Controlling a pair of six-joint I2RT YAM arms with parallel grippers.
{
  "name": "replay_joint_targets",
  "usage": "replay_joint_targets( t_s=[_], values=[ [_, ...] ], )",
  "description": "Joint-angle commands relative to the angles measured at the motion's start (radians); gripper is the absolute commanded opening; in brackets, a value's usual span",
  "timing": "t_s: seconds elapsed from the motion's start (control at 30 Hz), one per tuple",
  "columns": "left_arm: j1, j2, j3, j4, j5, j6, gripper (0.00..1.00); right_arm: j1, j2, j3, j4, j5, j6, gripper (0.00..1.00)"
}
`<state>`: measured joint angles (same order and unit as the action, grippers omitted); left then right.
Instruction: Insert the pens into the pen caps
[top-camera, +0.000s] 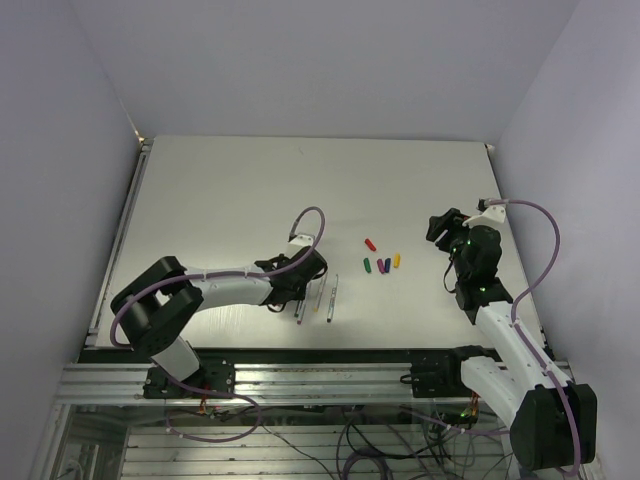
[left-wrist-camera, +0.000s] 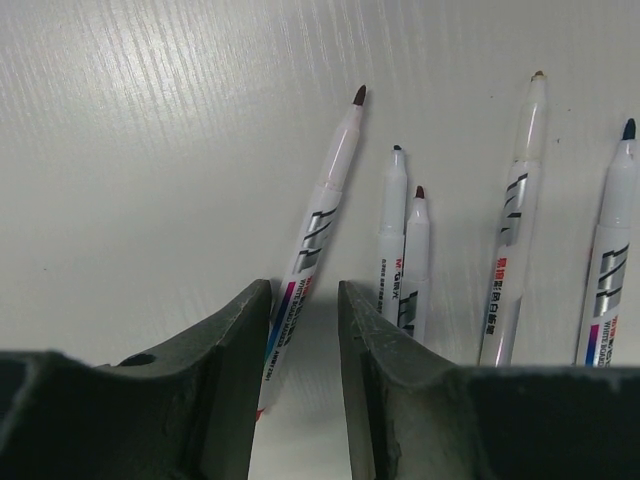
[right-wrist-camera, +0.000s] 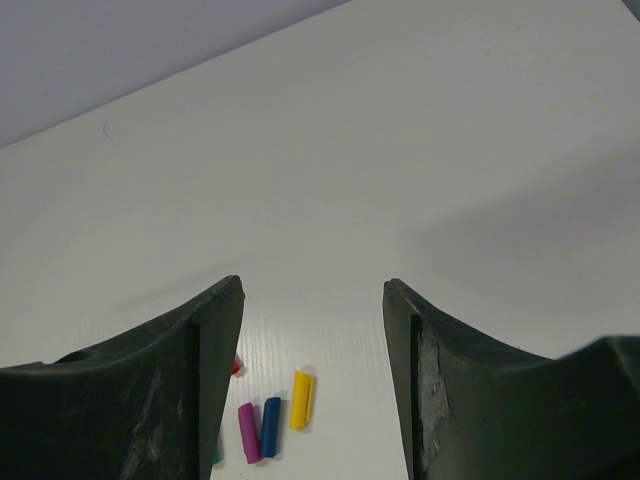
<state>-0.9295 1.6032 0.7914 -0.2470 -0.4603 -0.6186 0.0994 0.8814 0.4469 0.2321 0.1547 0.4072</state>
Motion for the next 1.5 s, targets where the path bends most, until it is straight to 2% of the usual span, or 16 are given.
replay_joint_targets(
  t_s=[0.0, 0.13, 0.33, 0.7, 0.77, 0.83, 0.87, 1.03, 1.27, 1.37, 1.47],
  values=[
    [0.012, 0.045, -0.033, -0.076, 0.051, -0.007, 0.43, -0.002, -0.013, -0.007, -0.007, -0.004, 0.001, 0.58],
    [0.029, 0.053, -0.043, -0.081, 0.07, -0.012, 0.43, -0.002, -0.005, -0.002, -0.013, -0.006, 0.002, 0.58],
    [0.055, 0.053, -0.071, -0.057, 0.135, -0.007, 0.34, -0.001, 0.0, 0.001, -0.02, 0.001, 0.002, 0.59],
    [0.057, 0.108, -0.052, -0.073, 0.164, 0.0, 0.32, -0.002, 0.011, 0.007, -0.028, 0.005, 0.005, 0.59],
    [0.057, 0.125, -0.052, -0.067, 0.177, 0.0, 0.27, -0.002, 0.011, 0.007, -0.03, 0.005, 0.003, 0.59],
    [0.058, 0.141, -0.052, -0.061, 0.185, -0.002, 0.1, -0.002, 0.013, 0.012, -0.034, 0.005, 0.001, 0.59],
    [0.057, 0.147, -0.053, -0.058, 0.189, -0.002, 0.07, -0.002, 0.014, 0.014, -0.036, 0.004, 0.002, 0.59],
    [0.057, 0.149, -0.058, -0.051, 0.186, 0.002, 0.07, -0.001, 0.027, 0.021, -0.035, -0.011, -0.003, 0.59],
    [0.06, 0.058, -0.073, 0.007, 0.181, 0.016, 0.07, 0.005, 0.15, 0.105, -0.057, -0.099, -0.033, 0.55],
    [0.06, -0.007, -0.078, 0.034, 0.176, 0.033, 0.07, 0.065, 0.217, 0.152, -0.066, -0.061, -0.074, 0.47],
    [0.058, -0.081, -0.081, 0.049, 0.161, 0.052, 0.07, 0.17, 0.289, 0.201, -0.075, 0.039, -0.129, 0.45]
  ],
)
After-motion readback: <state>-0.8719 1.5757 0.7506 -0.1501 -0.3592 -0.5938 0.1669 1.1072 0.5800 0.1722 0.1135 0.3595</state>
